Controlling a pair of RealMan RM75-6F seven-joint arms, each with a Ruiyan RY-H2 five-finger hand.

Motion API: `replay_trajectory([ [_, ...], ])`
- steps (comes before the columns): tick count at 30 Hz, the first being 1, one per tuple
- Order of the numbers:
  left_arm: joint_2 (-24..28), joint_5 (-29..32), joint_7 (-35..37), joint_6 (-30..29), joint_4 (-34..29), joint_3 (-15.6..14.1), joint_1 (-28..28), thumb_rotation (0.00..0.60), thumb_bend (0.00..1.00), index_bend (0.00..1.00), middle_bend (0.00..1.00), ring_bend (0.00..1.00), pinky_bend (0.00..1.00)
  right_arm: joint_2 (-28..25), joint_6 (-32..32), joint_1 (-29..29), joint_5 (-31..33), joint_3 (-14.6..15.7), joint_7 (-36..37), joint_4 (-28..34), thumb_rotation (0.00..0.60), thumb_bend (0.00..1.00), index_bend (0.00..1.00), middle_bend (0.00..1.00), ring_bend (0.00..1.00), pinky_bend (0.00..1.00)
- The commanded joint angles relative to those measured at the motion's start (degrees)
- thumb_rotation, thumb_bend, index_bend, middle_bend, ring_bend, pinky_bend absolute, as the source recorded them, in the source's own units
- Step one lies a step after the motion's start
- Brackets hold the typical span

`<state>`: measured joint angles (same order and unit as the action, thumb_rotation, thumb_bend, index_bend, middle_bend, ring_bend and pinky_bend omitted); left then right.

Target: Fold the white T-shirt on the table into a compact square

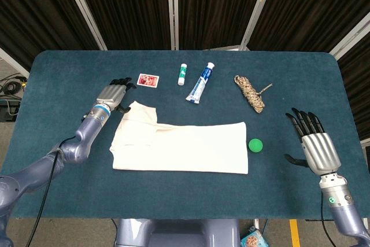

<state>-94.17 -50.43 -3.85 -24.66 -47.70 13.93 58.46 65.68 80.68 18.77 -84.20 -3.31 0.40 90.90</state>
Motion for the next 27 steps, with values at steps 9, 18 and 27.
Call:
replay_trajectory([
  [9,-9.77,-0.34,2.27,5.67,14.09,0.26,4.04,0.6,0.42,0.36,0.0,0.0,0.0,-0.01,-0.98,-0.36,0.52,-0.78,0.59,0.03,0.6,0.0,0.04,0.0,0.0,0.0],
  [18,-14.08,-1.83,5.07,7.99,21.52,1.09,4.73,0.6,0.42,0.37,0.0,0.0,0.0,0.1,-1.27,-0.61,0.06,-1.1,0.81,-0.19,0.6,0.0,0.05,0.0,0.0,0.0],
  [27,-16.19,-4.38,6.97,8.92,25.13,1.48,5.33,0.6,0.42,0.38,0.0,0.0,0.0,0.15,-1.34,-0.87,-0.19,-1.5,0.62,-0.23,0.6,0.0,0.07,0.0,0.0,0.0],
])
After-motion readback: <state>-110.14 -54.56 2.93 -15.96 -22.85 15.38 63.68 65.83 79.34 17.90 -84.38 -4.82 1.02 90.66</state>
